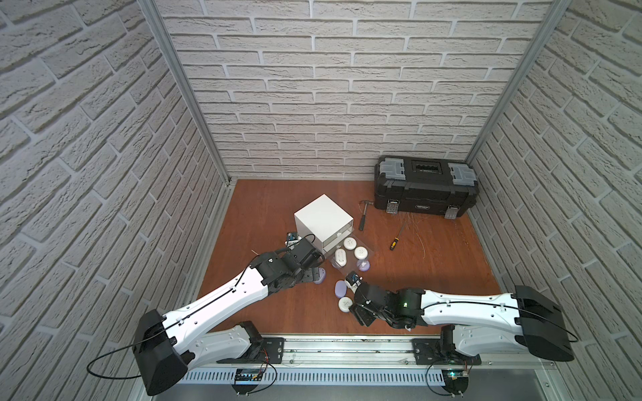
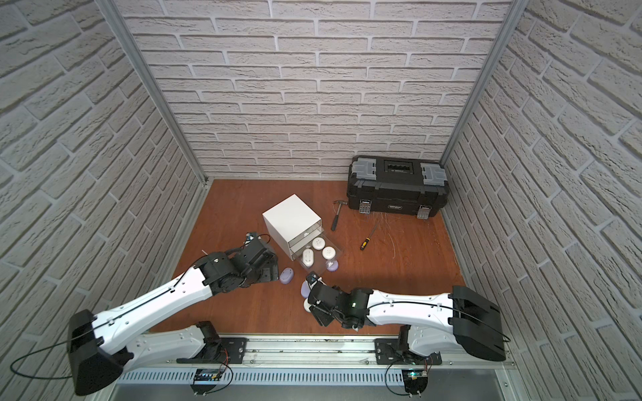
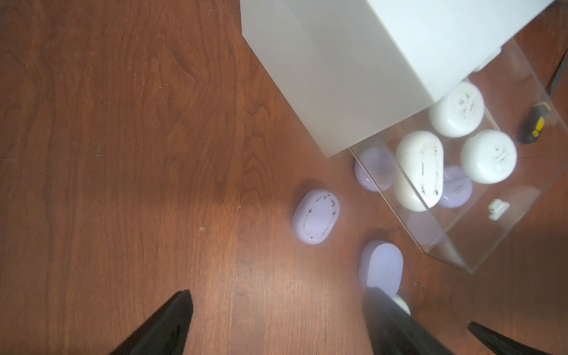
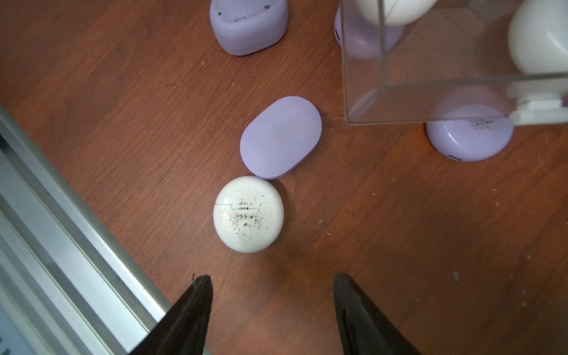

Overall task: Put the bluetooth earphones in the drawer according to color
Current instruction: Pick up the Bluetooth earphone from the center of the board.

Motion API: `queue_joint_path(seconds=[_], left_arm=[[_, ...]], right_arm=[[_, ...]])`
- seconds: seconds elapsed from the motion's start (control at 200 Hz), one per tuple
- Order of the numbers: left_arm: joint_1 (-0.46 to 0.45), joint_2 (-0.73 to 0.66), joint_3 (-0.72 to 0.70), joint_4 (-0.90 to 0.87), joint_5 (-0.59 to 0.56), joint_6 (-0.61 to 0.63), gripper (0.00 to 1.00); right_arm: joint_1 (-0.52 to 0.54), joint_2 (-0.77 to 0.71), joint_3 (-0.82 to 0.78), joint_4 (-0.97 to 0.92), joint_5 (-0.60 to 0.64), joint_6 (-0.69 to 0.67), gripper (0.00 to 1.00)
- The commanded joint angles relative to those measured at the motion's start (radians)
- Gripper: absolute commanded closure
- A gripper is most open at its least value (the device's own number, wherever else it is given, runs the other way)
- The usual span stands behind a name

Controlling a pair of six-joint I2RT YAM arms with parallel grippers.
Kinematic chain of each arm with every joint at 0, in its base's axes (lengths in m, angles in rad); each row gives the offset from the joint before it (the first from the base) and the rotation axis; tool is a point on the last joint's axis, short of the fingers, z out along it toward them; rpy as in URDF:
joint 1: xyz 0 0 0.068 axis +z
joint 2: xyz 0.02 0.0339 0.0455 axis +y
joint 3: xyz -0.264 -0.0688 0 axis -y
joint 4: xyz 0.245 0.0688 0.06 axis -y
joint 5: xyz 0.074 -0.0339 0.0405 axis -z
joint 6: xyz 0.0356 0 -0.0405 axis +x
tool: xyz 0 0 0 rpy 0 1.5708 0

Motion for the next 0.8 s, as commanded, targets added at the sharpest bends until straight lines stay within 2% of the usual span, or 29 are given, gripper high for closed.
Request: queue_joint_path(seconds=[0.0, 0.34, 0.795], left_arm=[[0.01, -0.042, -0.022, -0.035, -0.019, -0.019, 0.08], [0.024, -0.076, -0.033, -0.064, -0.022, -0.02, 0.08], [0.035, -0.065, -0.035, -0.055, -0.009, -0.009, 0.08]], right_arm=[[0.02, 0.06, 0.048, 0.071, 0.044, -0.032, 0.32], [0.021, 0.228, 0.134, 0.069, 0.014, -0.045, 0.3], [0.017, 0.297, 0.161, 0.008, 0.038, -0.019, 0.29]])
